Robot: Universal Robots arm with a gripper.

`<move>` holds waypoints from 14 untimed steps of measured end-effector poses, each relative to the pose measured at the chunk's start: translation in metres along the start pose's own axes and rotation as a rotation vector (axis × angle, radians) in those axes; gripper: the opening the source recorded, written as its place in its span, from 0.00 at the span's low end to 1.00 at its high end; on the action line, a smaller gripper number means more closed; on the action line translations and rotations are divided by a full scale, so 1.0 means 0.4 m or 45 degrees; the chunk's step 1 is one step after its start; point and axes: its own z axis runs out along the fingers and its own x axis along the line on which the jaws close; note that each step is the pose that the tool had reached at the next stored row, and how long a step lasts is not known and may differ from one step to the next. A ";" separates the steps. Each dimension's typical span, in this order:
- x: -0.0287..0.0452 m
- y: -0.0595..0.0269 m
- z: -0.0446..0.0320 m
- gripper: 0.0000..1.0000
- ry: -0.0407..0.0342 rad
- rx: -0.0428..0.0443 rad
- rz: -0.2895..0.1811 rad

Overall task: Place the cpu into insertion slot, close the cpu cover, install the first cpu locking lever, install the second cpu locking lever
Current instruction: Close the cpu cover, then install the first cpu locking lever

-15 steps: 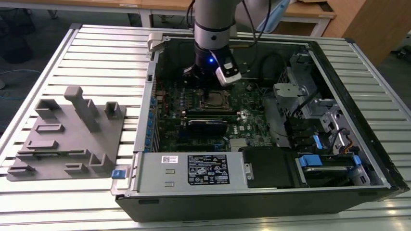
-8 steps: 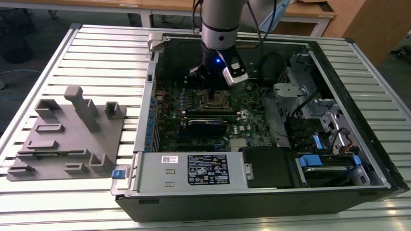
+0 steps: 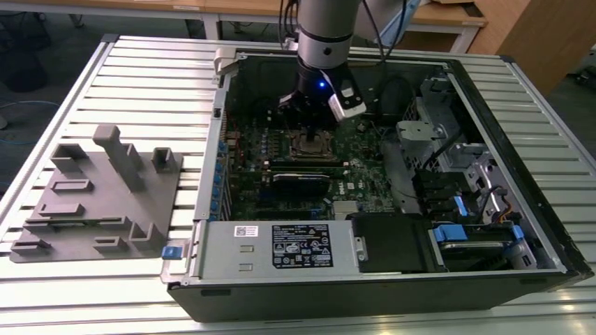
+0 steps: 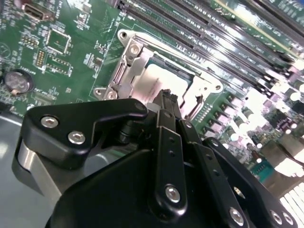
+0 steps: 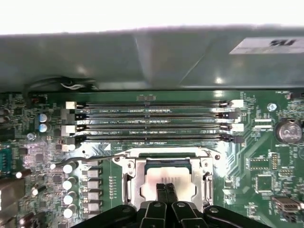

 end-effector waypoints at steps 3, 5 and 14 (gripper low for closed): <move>0.000 0.000 -0.009 0.11 0.0000 0.000 0.000; 0.000 0.000 -0.009 0.11 -0.0001 0.000 0.000; 0.000 0.000 -0.019 0.11 0.0001 0.000 0.000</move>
